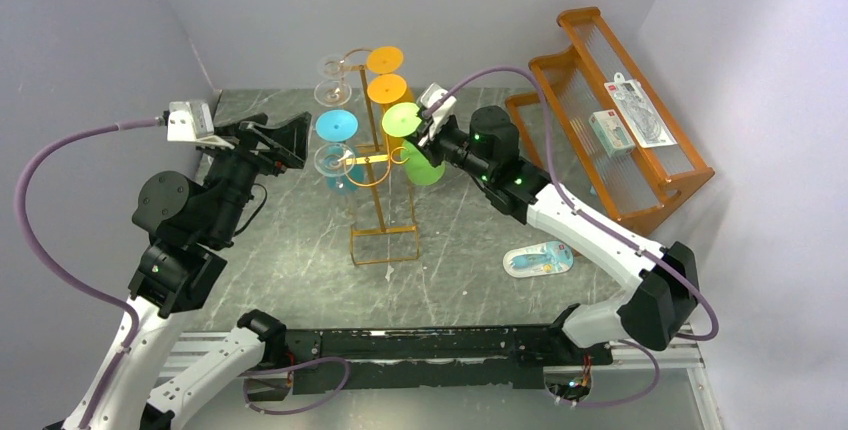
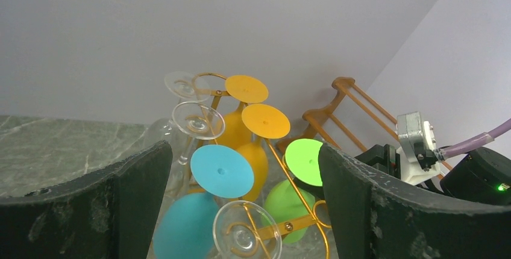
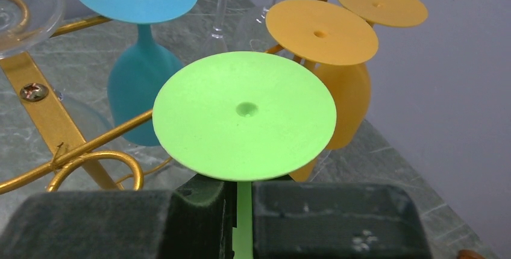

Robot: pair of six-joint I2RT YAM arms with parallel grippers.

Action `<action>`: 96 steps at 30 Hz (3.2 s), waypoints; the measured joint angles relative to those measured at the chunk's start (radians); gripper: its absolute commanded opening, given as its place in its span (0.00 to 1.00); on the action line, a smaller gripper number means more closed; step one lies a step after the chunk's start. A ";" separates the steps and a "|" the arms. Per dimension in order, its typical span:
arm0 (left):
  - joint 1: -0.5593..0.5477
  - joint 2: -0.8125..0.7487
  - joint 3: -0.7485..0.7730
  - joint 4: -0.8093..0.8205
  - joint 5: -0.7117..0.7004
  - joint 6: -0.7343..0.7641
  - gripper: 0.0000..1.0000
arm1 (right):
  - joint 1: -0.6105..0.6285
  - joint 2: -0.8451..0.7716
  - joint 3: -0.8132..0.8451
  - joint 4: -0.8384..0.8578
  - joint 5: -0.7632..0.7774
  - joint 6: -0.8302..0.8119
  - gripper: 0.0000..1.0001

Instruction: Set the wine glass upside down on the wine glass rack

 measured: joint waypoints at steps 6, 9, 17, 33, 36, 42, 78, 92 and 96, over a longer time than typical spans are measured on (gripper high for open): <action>0.000 0.000 0.000 -0.003 -0.007 0.000 0.95 | 0.000 0.032 0.021 0.008 0.005 -0.005 0.00; 0.000 0.000 0.000 -0.006 -0.010 0.000 0.95 | 0.000 0.051 0.029 0.014 0.006 -0.006 0.00; 0.000 0.000 0.000 -0.013 -0.012 0.001 0.95 | 0.000 0.067 0.032 0.019 0.003 -0.006 0.01; 0.000 0.032 0.020 -0.056 -0.008 0.017 0.95 | 0.000 -0.022 -0.031 0.042 0.023 0.031 0.39; 0.000 0.058 0.042 -0.076 -0.006 0.025 0.95 | 0.000 -0.071 -0.066 0.042 0.032 0.043 0.42; 0.000 0.122 0.134 -0.145 -0.034 0.100 0.93 | 0.000 -0.176 -0.150 0.043 0.055 0.077 0.45; 0.656 0.671 0.090 -0.356 -0.007 0.093 0.43 | 0.000 -0.472 -0.306 -0.019 0.298 0.288 0.50; 0.664 0.760 0.091 -0.314 -0.017 0.093 0.37 | 0.000 -0.445 -0.306 -0.021 0.301 0.305 0.51; 0.665 0.782 0.099 -0.306 -0.016 0.105 0.19 | 0.000 -0.439 -0.306 -0.021 0.301 0.307 0.51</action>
